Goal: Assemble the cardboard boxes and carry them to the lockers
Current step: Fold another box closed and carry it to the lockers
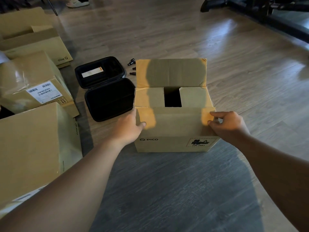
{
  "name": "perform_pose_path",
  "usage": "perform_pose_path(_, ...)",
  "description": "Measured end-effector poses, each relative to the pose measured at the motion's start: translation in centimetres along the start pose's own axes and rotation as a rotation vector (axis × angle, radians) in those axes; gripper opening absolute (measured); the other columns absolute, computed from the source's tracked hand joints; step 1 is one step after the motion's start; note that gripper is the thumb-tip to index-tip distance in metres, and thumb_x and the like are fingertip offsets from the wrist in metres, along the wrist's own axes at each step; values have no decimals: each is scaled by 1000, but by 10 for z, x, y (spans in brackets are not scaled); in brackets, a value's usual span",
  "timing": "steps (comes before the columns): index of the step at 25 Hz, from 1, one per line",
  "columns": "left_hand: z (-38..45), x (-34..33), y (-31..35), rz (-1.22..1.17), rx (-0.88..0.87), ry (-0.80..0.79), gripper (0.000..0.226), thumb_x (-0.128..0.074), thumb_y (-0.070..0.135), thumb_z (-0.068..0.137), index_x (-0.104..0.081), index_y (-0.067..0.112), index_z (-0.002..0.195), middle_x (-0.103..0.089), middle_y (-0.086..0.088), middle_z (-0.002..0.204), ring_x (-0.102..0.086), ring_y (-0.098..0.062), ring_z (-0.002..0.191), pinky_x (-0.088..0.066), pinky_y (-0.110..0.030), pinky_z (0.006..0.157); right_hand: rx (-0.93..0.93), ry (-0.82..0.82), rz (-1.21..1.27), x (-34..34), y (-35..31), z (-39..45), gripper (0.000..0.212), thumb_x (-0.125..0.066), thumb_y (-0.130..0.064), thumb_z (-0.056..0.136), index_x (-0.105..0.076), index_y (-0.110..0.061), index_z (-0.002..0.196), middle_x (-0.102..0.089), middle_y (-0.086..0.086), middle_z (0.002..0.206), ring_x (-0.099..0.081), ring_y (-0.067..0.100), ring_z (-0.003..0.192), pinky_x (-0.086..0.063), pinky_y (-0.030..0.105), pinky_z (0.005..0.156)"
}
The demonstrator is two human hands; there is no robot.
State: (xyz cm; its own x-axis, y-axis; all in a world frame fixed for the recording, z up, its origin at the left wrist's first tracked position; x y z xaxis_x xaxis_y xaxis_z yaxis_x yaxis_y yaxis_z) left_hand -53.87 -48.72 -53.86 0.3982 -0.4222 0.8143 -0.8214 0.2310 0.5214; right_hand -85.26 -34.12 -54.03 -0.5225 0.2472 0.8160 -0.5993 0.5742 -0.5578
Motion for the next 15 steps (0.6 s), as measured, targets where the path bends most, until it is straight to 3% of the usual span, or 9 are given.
perform_pose_path(2,4,-8,-4,72,-19,-75,74,-55,51,97,-15,37,158,-43,-2,151,-44,-27,135,-42,-39,101,12,49,-30,3,1,1,22,-68,-37,89,-79,-32,108,-75,-2,115,-67,23,107,-55,29,88)
perform_pose_path(4,5,-9,-5,89,-21,-90,76,-59,54,94,-19,39,157,-42,-1,152,-40,-26,137,-39,-36,103,32,69,-54,6,2,3,18,-64,-37,90,-78,-38,79,-78,-5,91,-69,22,90,-56,29,78)
perform_pose_path(5,5,-7,-5,97,-21,-88,77,-63,53,92,-23,40,156,-46,0,150,-44,-25,134,-40,-36,102,20,87,-70,9,3,4,20,-64,-37,90,-76,-39,75,-77,-4,85,-69,24,87,-56,30,76)
perform_pose_path(7,4,-3,-2,125,-31,-94,79,-71,51,87,-30,41,154,-52,1,145,-53,-25,125,-44,-36,100,9,121,-74,15,4,9,18,-65,-37,91,-79,-31,100,-77,4,99,-68,31,99,-56,35,84)
perform_pose_path(9,2,-1,2,129,-43,-112,83,-78,49,81,-34,44,152,-52,2,146,-52,-24,127,-45,-37,103,-29,94,-21,16,4,22,33,-67,-32,92,-71,-14,119,-73,12,110,-64,37,109,-54,41,92)
perform_pose_path(11,1,-3,8,141,-60,-147,86,-82,47,77,-36,46,150,-50,2,147,-45,-24,133,-42,-38,106,-82,71,60,14,2,37,31,-67,-27,87,-68,-8,111,-70,17,106,-64,40,105,-56,44,88)
perform_pose_path(13,0,-8,16,163,-88,-191,87,-83,43,76,-37,45,150,-48,1,147,-41,-23,136,-39,-37,107,-145,63,133,13,2,48,23,-66,-24,72,-68,-9,90,-70,15,90,-67,39,91,-57,43,74)
perform_pose_path(15,0,-14,22,172,-101,-213,87,-82,41,78,-34,44,151,-48,2,147,-42,-23,136,-39,-36,108,-200,67,268,13,6,55,27,-68,-20,66,-64,-12,92,-69,11,89,-66,34,85,-57,43,69)
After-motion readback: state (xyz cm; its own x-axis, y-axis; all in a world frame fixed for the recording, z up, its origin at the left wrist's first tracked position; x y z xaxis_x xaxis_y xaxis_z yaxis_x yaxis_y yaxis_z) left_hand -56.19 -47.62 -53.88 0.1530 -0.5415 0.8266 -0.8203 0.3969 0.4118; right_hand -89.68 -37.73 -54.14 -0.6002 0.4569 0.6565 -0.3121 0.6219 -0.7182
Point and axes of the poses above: each hand's wrist, its own z-axis towards the middle knuckle, its own x-axis out of the back of the hand, y = z × x, the point moved 6 cm from there along z, towards the middle knuckle
